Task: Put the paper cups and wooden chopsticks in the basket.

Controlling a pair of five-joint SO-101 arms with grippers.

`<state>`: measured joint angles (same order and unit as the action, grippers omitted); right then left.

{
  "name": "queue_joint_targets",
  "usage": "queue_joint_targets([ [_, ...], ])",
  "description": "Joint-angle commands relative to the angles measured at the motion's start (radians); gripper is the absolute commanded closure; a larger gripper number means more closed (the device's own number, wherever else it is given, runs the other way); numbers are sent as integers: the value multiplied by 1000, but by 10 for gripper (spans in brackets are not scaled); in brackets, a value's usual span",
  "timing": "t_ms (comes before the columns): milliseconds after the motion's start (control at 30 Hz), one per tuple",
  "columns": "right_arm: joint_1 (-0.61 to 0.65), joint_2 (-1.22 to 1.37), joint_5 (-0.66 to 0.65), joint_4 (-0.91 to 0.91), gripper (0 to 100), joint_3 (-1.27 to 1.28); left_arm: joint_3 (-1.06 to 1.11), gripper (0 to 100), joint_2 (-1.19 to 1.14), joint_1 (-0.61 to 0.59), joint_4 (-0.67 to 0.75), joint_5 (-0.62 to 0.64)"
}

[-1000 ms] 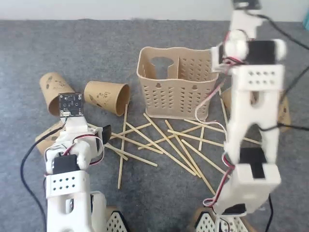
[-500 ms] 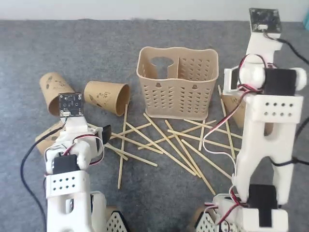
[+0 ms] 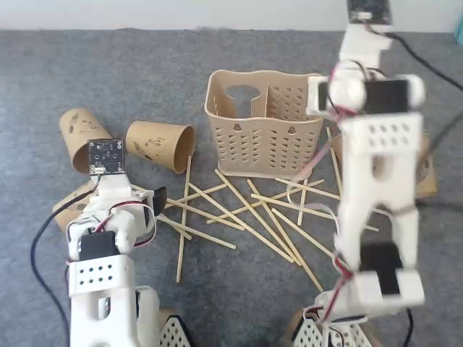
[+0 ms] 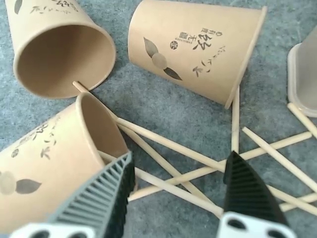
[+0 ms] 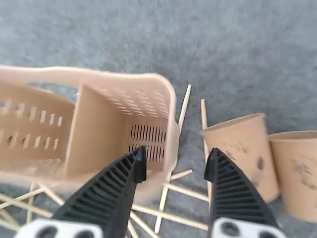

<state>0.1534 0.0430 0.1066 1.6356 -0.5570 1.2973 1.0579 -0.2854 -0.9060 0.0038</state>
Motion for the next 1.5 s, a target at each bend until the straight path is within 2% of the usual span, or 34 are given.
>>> queue_joint_targets([
  [0,13,127,17,-82,800,-86,-7,724,23,2,28,-8],
  [67,15,170,17,-110,852,-114,-7,724,23,2,28,-8],
  [167,19,217,17,-119,996,-150,-8,724,23,2,28,-8],
  [233,19,242,17,-110,972,-166,-8,724,23,2,28,-8],
  [300,18,254,20,-110,996,-172,-8,724,23,2,28,-8],
  [667,22,265,224,-205,991,-195,-8,724,23,0,28,-8],
  [933,39,266,296,-252,991,-219,-8,724,23,0,28,-8],
  [1133,24,272,302,-219,991,-212,-8,724,23,0,41,-8],
  [1300,-2,332,382,-220,991,-195,-8,724,23,0,41,-8],
  [1467,-8,404,400,-220,991,-195,-8,724,23,-2,41,-8],
])
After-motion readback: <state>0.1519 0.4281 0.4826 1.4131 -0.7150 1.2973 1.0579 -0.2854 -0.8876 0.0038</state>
